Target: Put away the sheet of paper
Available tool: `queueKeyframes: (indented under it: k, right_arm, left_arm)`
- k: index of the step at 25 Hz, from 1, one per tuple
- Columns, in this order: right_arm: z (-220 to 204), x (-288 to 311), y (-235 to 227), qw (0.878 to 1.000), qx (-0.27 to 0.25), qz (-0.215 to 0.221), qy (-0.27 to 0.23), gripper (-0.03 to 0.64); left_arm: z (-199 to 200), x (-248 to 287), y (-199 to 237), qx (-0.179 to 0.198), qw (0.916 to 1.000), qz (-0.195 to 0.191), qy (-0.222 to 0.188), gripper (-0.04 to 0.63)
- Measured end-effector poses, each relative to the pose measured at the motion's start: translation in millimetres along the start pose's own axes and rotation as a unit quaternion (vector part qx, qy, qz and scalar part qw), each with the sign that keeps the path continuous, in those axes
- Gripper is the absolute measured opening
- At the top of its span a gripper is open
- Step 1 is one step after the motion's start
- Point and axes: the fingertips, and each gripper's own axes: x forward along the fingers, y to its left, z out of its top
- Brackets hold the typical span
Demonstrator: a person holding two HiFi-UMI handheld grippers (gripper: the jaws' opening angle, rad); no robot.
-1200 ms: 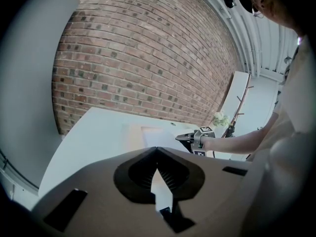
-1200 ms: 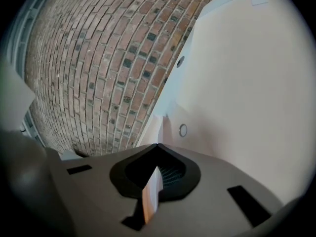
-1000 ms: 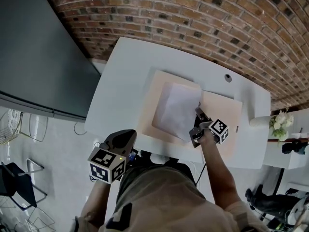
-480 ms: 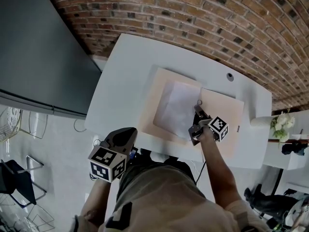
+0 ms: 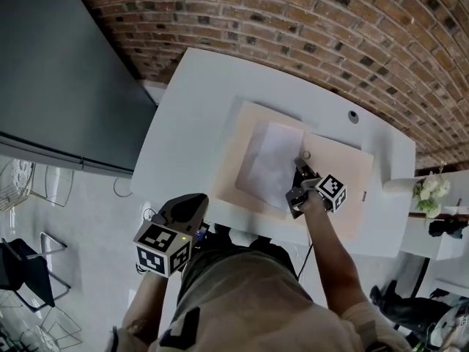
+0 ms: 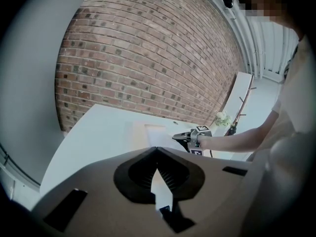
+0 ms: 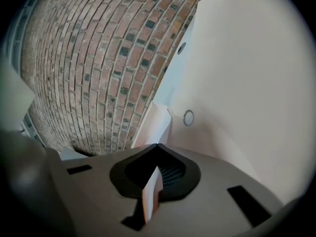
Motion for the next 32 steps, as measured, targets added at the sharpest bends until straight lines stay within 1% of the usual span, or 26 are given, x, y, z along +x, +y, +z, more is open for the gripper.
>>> queueKeyframes:
  k: [5, 18, 24, 27, 32]
  right_arm:
    - [-5.8, 4.9, 0.2, 1.000, 0.002, -0.001, 0.009, 0.023]
    - [-12.3, 15.7, 0.9, 1.000, 0.008, 0.004, 0.018, 0.023]
    - [-14.8, 16.6, -5.3, 1.000, 0.004, -0.003, 0.029, 0.023]
    - [-13.2, 11.4, -7.4, 0.999, -0.006, -0.006, 0.033, 0.023]
    - [-10.7, 3.7, -9.8, 0.998, -0.060, -0.007, 0.033, 0.023]
  left_arm:
    - [-3.1, -2.4, 0.9, -0.008, 0.9999, 0.005, 0.005, 0.014]
    - [0.2, 2.8, 4.6, -0.009, 0.9999, 0.006, 0.008, 0.014]
    - [-0.8, 3.4, 7.3, -0.011, 0.9998, 0.007, 0.014, 0.014]
    - [-1.5, 5.7, 7.6, -0.009, 0.9998, 0.004, 0.017, 0.014]
    - [-0.9, 9.9, 4.4, -0.007, 0.9998, -0.002, 0.018, 0.014]
